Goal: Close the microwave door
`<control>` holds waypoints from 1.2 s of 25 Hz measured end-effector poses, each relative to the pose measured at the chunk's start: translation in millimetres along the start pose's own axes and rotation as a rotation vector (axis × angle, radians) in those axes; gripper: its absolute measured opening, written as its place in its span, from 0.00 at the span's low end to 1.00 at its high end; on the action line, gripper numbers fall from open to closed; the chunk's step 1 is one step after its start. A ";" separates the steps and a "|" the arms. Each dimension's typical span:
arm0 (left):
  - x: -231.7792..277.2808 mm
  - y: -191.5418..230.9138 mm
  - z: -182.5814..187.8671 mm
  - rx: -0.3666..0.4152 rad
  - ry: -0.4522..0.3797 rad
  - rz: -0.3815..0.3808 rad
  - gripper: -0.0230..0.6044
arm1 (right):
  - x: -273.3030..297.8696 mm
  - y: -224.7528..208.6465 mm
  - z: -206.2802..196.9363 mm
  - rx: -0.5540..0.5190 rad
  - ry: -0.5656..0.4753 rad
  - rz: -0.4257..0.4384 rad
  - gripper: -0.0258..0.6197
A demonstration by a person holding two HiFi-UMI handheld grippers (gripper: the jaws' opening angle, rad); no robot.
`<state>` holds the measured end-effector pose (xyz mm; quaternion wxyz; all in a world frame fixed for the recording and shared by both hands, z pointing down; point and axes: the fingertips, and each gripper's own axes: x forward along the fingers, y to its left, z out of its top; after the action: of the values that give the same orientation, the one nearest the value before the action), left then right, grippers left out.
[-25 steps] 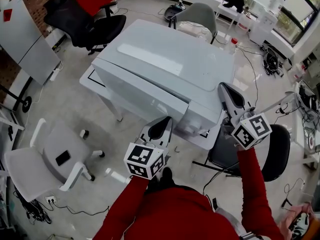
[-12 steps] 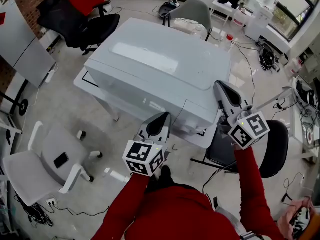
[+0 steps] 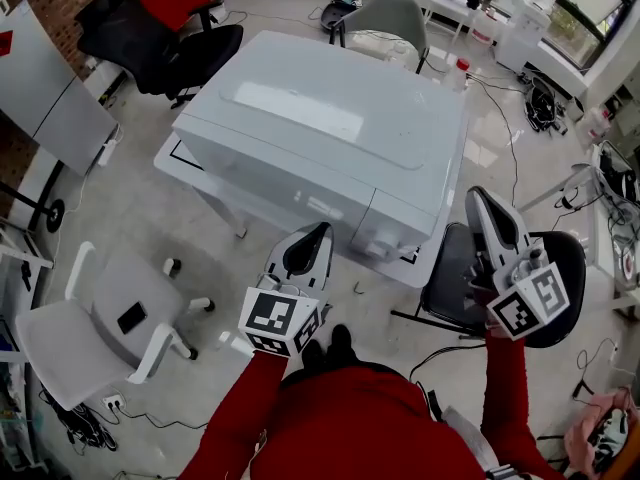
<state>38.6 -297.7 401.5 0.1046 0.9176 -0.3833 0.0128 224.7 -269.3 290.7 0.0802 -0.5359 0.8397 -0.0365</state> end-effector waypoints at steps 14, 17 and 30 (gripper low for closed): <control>-88.5 28.2 6.1 0.029 -0.039 0.136 0.05 | -55.7 85.4 -106.9 0.197 0.152 -0.061 0.06; -108.0 28.8 3.3 0.049 -0.040 0.168 0.05 | -48.6 99.9 -115.9 0.193 0.161 -0.004 0.06; -158.6 34.1 -2.3 0.087 -0.051 0.262 0.05 | -39.7 131.3 -138.4 0.120 0.224 0.090 0.06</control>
<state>-97.2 -209.4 393.5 0.0525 0.8633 -0.5016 0.0197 99.7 -181.2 411.4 0.0194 -0.4846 0.8628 -0.1424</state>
